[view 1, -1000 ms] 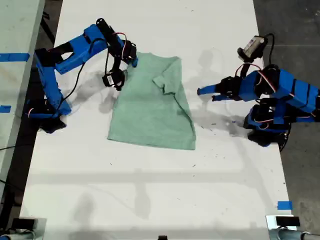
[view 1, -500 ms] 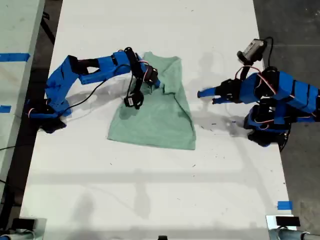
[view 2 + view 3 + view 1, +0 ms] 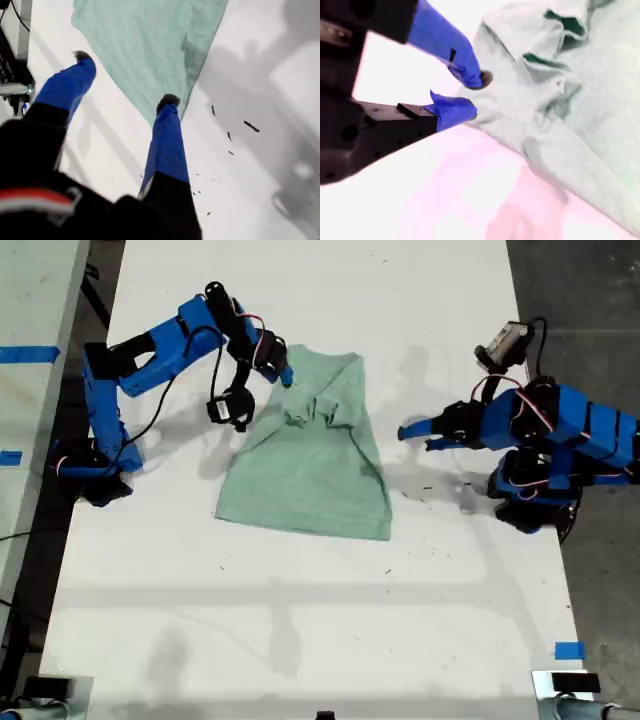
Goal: Fold tshirt
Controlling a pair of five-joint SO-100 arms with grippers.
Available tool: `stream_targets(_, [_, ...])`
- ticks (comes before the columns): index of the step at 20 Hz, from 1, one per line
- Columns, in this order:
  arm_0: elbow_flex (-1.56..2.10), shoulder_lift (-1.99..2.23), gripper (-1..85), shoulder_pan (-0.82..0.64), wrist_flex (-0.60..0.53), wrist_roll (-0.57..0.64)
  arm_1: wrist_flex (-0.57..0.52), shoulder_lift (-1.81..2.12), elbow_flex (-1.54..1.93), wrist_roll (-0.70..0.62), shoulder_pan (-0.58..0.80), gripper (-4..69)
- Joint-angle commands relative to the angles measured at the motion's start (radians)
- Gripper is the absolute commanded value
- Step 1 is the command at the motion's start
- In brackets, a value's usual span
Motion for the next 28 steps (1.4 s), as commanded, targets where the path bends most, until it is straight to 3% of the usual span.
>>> stream_targets(1, [0.107,0.158,0.1,0.043,0.117,-0.094,-0.012,0.02,-0.009,0.0,-0.015,5.4])
stream_targets(2, [0.195,0.207,0.1,0.066,0.106,-0.124,-0.012,0.02,-0.008,0.0,-0.018,0.3])
stream_targets(5, [0.561,0.439,0.1,0.133,-0.026,-0.213,-0.008,0.017,-0.014,0.008,-0.052,0.3])
stream_targets(8, [0.857,0.692,0.1,0.222,-0.083,-0.347,0.018,0.011,-0.021,0.063,-0.144,0.3])
stream_targets(14, [1.06,0.844,0.1,0.437,-0.103,-0.571,0.003,-0.285,-0.161,0.183,-0.38,0.3])
stream_targets(20, [1.057,0.816,0.1,0.488,-0.137,-0.601,0.041,-0.612,-0.376,0.141,-0.399,0.3])
stream_targets(28, [1.057,0.793,0.1,0.502,-0.155,-0.606,0.057,-0.624,-0.433,0.129,-0.39,0.1])
